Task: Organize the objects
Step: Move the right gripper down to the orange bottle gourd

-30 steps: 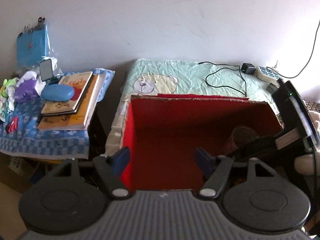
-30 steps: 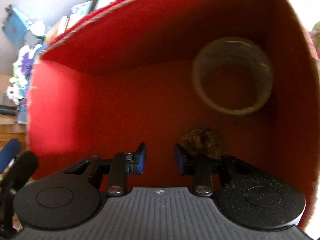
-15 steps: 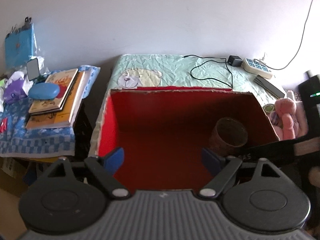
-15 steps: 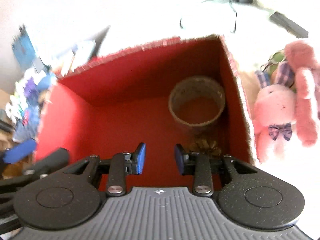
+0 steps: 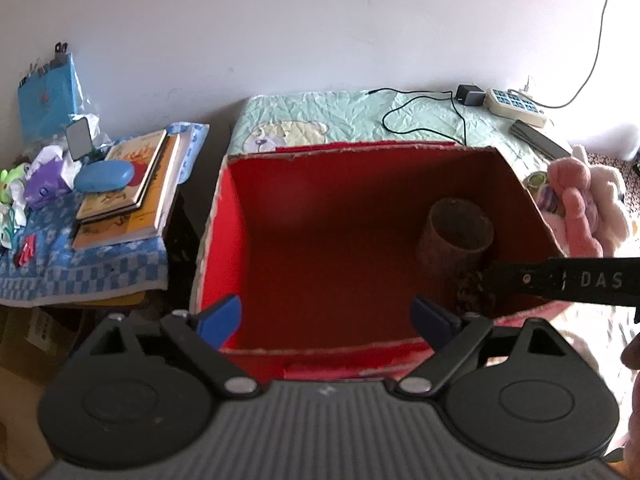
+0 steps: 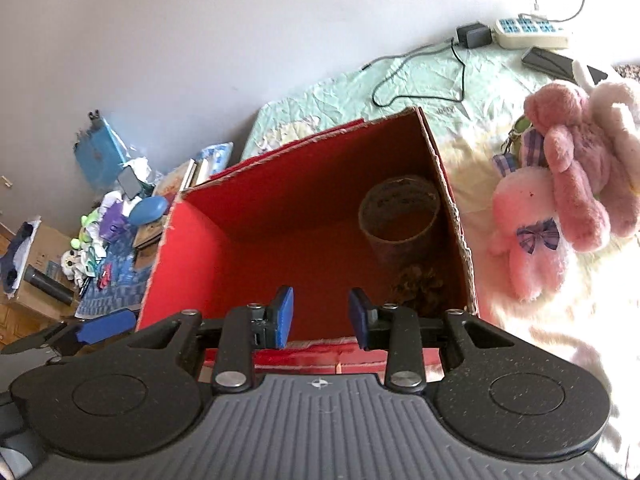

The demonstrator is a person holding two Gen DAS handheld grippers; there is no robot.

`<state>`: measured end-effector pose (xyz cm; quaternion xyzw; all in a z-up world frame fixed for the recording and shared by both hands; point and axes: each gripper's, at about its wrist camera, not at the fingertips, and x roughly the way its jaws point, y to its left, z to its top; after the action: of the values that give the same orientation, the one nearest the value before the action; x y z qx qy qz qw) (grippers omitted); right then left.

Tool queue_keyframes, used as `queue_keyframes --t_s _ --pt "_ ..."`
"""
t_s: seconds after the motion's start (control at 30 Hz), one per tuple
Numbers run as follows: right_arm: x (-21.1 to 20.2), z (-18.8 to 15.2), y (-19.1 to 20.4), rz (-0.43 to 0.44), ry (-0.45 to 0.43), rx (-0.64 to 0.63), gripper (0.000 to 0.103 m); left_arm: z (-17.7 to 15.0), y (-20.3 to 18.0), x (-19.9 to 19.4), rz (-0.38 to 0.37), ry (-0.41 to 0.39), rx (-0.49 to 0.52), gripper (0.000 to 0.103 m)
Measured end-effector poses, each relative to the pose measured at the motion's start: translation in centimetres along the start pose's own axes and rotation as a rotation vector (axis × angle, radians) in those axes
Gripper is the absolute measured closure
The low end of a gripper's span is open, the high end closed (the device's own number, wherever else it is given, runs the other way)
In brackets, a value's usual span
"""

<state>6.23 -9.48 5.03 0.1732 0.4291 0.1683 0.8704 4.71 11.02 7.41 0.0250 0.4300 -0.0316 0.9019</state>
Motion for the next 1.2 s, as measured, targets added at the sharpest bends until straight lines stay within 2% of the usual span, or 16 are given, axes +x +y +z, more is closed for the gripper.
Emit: queue_keyframes --t_s 0.3,0.63,0.87,1.2 --pt "-2.1 -1.8 0.3 0.031 -0.046 -0.042 0.068 -1.4 -1.2 -1.8 0.006 0.008 0.021 0.009" --pt "-3.3 -3.4 -1.1 0.050 -0.048 -0.022 0.068 -3.0 -3.8 -2.4 -0.027 0.018 0.104 0.009" --pt "-3.1 -4.4 -2.3 0.058 -0.013 0.014 0.068 -4.1 -5.4 -2.7 -0.108 0.029 0.123 0.008" --pt "-2.5 -5.4 -4.0 0.050 0.031 0.080 0.068 -5.1 -7.5 -1.4 -0.070 0.073 0.153 0.008"
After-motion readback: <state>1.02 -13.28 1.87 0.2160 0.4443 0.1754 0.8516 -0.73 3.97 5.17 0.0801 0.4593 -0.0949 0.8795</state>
